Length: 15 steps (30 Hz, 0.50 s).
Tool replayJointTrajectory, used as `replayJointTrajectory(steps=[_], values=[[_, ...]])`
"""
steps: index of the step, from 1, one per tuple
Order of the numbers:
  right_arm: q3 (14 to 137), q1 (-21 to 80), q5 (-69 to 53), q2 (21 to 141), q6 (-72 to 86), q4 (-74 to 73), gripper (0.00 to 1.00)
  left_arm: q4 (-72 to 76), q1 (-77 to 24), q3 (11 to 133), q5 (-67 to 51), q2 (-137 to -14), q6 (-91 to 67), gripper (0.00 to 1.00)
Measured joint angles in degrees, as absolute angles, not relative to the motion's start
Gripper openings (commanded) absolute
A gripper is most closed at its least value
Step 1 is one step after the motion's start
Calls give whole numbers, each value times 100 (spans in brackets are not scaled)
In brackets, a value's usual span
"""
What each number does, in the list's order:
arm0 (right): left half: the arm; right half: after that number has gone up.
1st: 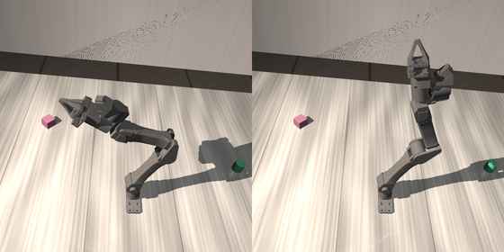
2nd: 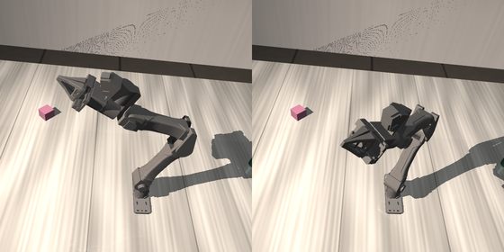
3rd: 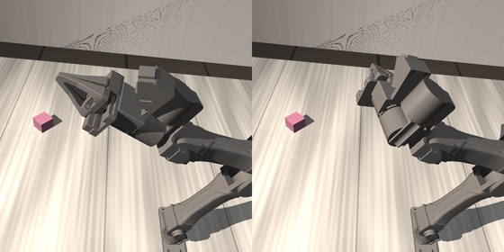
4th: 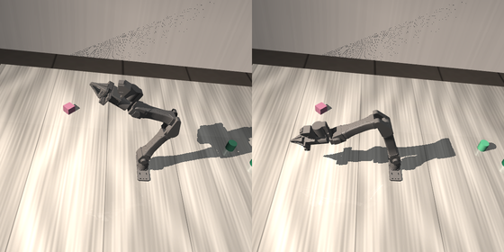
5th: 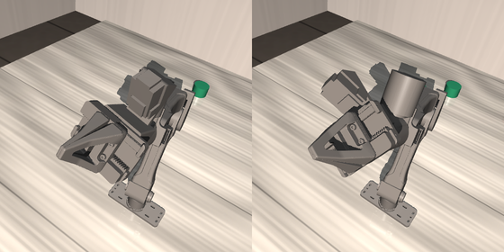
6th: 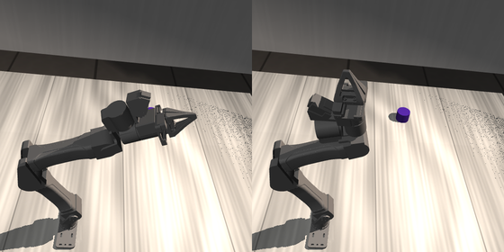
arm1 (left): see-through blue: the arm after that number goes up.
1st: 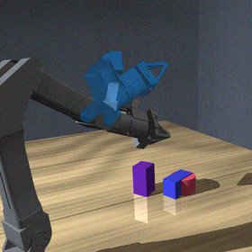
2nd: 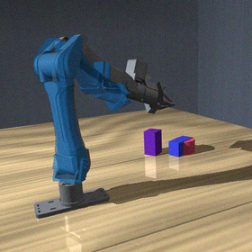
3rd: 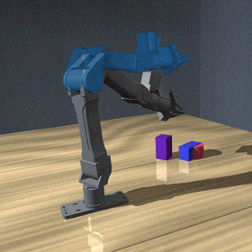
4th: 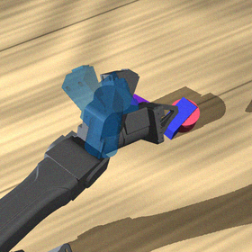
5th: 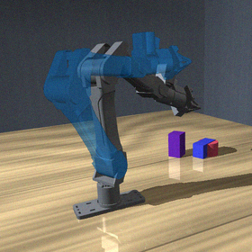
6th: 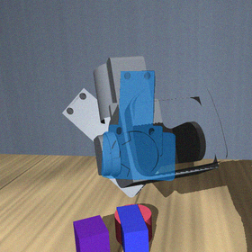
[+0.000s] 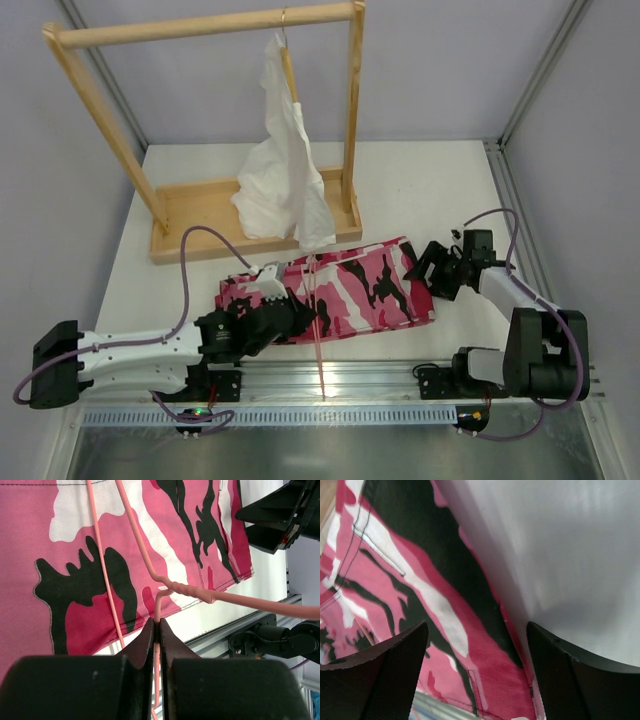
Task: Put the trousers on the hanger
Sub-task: Place trousers on hanger
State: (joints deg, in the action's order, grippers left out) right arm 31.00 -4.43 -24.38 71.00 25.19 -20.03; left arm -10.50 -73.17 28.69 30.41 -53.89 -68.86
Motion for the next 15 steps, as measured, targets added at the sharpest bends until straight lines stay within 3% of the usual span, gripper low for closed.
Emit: replayJointTrajectory(steps=[2, 5, 6, 10, 15], values=[[3024, -449, -2764, 7238, 2519, -1883, 74, -1037, -7317, 2869, 3028, -5426, -6884, 0], [2873, -454, -2891, 7199, 2469, -1732, 53, -1009, -7317, 2869, 3015, -5459, -6886, 0], [2821, -464, -2915, 7157, 2453, -1726, 39, -1015, -7317, 2869, 3015, -5463, -6890, 0], [2729, -447, -2954, 6643, 2438, -1914, 17, -1020, -7317, 2869, 3020, -5457, -6958, 0], [2746, 123, -2842, 5428, 2606, -2222, 10, -1055, -7317, 2788, 3041, -5310, -7078, 1]])
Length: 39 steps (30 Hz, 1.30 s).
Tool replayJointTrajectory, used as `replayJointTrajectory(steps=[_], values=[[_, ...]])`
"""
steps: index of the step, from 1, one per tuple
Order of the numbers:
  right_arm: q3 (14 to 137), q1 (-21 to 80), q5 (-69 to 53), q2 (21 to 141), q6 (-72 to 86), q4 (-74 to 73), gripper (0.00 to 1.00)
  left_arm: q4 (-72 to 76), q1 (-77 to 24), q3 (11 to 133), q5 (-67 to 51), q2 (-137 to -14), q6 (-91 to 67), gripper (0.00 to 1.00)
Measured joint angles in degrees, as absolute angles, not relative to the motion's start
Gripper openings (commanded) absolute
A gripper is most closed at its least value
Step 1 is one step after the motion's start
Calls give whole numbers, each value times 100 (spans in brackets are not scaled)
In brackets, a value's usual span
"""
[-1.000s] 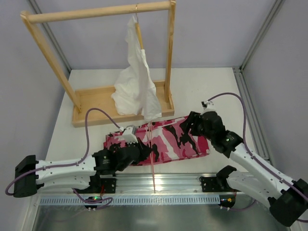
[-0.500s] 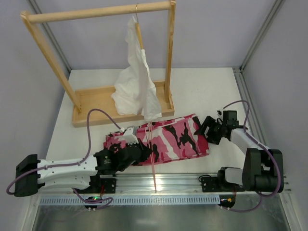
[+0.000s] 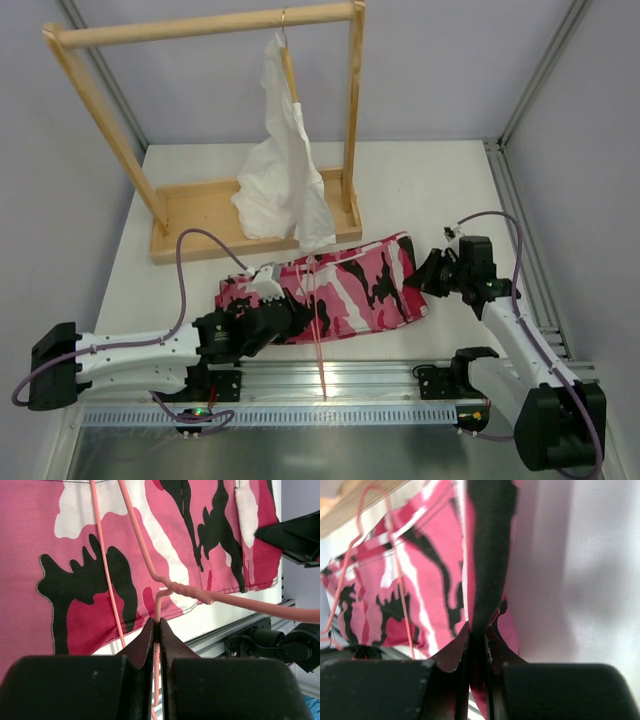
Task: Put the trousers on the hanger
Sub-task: Place trousers on hanger
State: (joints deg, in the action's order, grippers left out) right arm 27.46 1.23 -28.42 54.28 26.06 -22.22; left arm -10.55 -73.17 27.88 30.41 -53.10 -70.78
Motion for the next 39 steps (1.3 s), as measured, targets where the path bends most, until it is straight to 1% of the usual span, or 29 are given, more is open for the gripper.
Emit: replayJointTrajectory(steps=[2, 4, 8, 12, 16, 19, 23, 25, 27, 29, 32, 35, 39], values=[[2797, 563, -2700, 5116, 2768, -2272, 6, -1100, -7317, 2781, 3059, -5304, -7159, 0], [2875, 1212, -2464, 4995, 3057, -2204, 4, -1105, -7317, 2779, 3063, -5304, -7183, 0], [2926, 2497, -2025, 5264, 3568, -1824, 4, -1105, -7317, 2775, 3061, -5308, -7212, 0], [3039, 3730, -1529, 5924, 4150, -1356, 4, -1129, -7317, 2775, 3063, -5306, -7229, 0], [3299, 4626, -1157, 6696, 4606, -939, 4, -1175, -7317, 2775, 3089, -5258, -7253, 1], [3597, 5107, -993, 7319, 4917, -661, 4, -1238, -7317, 2775, 3107, -5216, -7271, 0], [4025, 5470, -913, 8009, 5225, -408, 5, -1334, -7317, 2775, 3111, -5166, -7290, 0], [4163, 5555, -913, 8189, 5325, -298, 9, -1409, -7317, 2775, 3135, -5122, -7295, 0], [4254, 5614, -908, 8287, 5419, -211, 9, -1498, -7317, 2775, 3153, -5076, -7306, 0], [4313, 5645, -867, 8307, 5463, -196, 4, -1579, -7317, 2775, 3177, -5026, -7308, 0], [4335, 5662, -725, 8276, 5511, -198, 4, -1712, -7317, 2775, 3208, -4952, -7312, 0], [4106, 5658, -403, 7907, 5568, -283, 4, -1833, -7317, 2775, 3253, -4888, -7323, 0], [3516, 5336, 84, 6512, 5572, -755, 4, -1918, -7317, 2788, 3304, -4856, -7336, 1]])
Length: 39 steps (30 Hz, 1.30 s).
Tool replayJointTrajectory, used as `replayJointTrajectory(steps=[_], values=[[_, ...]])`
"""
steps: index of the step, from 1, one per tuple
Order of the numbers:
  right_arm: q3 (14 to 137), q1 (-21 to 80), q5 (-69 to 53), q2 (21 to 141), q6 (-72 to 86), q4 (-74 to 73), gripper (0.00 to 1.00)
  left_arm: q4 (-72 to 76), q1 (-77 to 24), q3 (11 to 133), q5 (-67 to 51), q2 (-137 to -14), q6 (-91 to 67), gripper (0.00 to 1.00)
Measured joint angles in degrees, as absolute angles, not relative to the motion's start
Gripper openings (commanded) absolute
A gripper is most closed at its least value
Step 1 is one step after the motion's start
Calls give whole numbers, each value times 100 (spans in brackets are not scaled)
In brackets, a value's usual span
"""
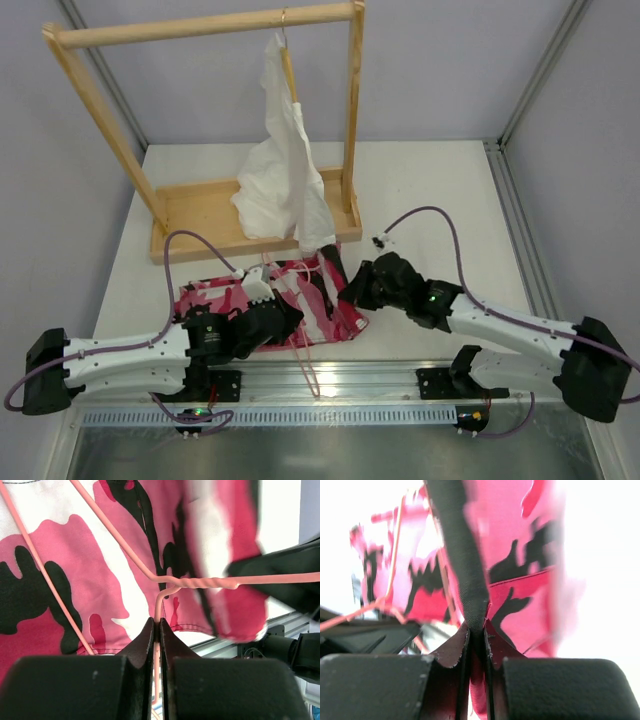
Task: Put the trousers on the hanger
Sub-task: Place trousers on hanger
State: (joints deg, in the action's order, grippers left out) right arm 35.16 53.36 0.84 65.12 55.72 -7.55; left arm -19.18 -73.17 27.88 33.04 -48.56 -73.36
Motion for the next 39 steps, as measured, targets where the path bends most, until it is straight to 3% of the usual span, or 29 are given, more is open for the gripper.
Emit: replayJointTrajectory(steps=[6, 15, 30, 39], values=[[2954, 4176, 491, 4869, 5430, -1756, 4, -1872, -7317, 2829, 3306, -4967, -7275, 0], [2803, 3138, 617, 3673, 4880, -3017, 4, -775, -7317, 3004, 2746, -5417, -6195, 0], [3223, 2902, 303, 3562, 4335, -3553, 4, -137, -7150, 2851, 2633, -5446, -5660, 0], [3197, 2902, -204, 3540, 4318, -3245, 4, 1090, -6973, 2303, 1680, -5321, -5022, 0]])
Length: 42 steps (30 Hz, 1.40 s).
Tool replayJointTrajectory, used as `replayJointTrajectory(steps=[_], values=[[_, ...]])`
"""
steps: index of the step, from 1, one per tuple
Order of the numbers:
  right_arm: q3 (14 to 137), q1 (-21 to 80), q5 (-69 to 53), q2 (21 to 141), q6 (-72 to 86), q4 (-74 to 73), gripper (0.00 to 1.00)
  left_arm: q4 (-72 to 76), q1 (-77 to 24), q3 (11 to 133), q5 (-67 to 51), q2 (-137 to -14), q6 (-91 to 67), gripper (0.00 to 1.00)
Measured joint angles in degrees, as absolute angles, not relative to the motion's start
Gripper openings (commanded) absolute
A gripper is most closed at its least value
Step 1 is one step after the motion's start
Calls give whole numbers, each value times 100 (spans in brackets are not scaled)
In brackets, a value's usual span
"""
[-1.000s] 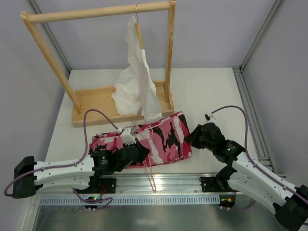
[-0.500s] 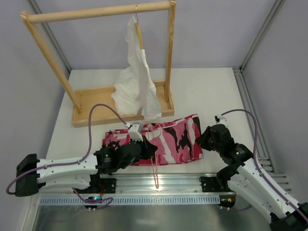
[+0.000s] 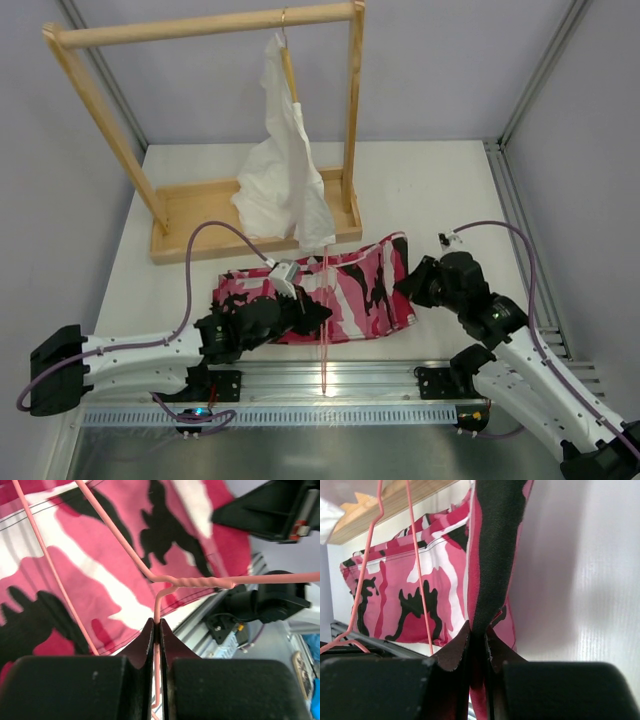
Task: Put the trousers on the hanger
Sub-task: Place trousers on hanger
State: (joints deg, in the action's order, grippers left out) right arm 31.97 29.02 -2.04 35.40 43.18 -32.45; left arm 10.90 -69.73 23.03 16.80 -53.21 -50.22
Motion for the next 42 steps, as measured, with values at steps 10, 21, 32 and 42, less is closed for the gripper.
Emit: replayJointTrajectory(steps=[10, 21, 32, 42], values=[[3175, 3542, -513, 4099, 4217, -2718, 4, 2161, -6311, 1844, 1066, -5339, -4991, 0], [3374, 4366, -528, 5354, 4731, -1791, 5, 2067, -6128, 1251, 1188, -4598, -5286, 0], [3242, 5170, -497, 6772, 5680, 161, 8, 2018, -5937, 963, 1201, -4318, -5404, 0], [3210, 5546, -95, 7074, 6152, 888, 4, 1951, -5872, 832, 1219, -3931, -5406, 0]])
